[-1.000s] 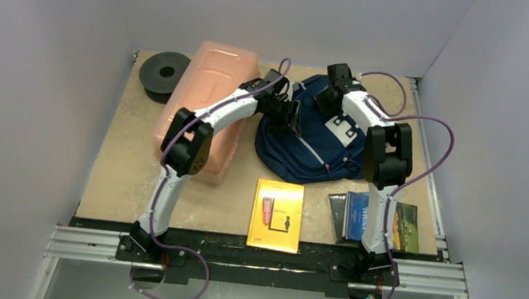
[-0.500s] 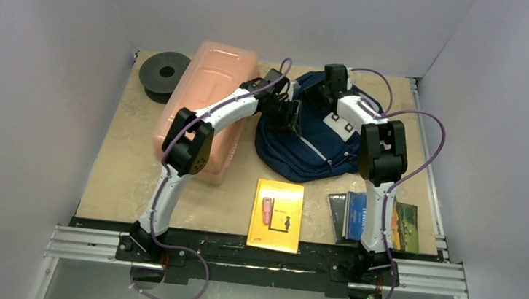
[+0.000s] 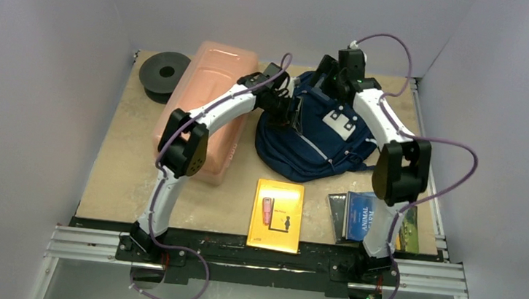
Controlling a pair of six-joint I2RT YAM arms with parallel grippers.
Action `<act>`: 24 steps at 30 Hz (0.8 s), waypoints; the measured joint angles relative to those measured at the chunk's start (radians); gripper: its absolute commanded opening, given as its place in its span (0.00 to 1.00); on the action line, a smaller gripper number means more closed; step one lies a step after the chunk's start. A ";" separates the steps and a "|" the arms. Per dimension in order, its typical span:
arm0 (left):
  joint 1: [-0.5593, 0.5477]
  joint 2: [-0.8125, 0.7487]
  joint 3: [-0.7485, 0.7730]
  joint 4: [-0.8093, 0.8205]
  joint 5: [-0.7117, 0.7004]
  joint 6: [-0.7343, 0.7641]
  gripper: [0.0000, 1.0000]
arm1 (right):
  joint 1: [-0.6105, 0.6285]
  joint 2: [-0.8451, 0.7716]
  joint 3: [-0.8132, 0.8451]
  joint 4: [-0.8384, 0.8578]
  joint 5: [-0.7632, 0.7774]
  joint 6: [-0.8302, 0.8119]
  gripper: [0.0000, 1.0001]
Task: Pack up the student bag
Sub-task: Unzip the student bag at the center of the board, then pick up the stationery from the center of the board.
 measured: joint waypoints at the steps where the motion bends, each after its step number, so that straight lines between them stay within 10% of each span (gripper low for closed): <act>1: 0.001 -0.015 0.000 -0.009 0.004 -0.006 0.66 | -0.001 -0.064 -0.037 -0.038 0.046 -0.035 0.98; 12: 0.013 -0.417 -0.207 0.038 0.082 -0.047 0.65 | 0.089 -0.469 -0.519 -0.135 0.153 -0.216 0.99; 24: 0.026 -1.050 -0.592 -0.085 -0.092 0.100 0.65 | 0.750 -0.558 -0.791 -0.096 0.063 -0.093 0.90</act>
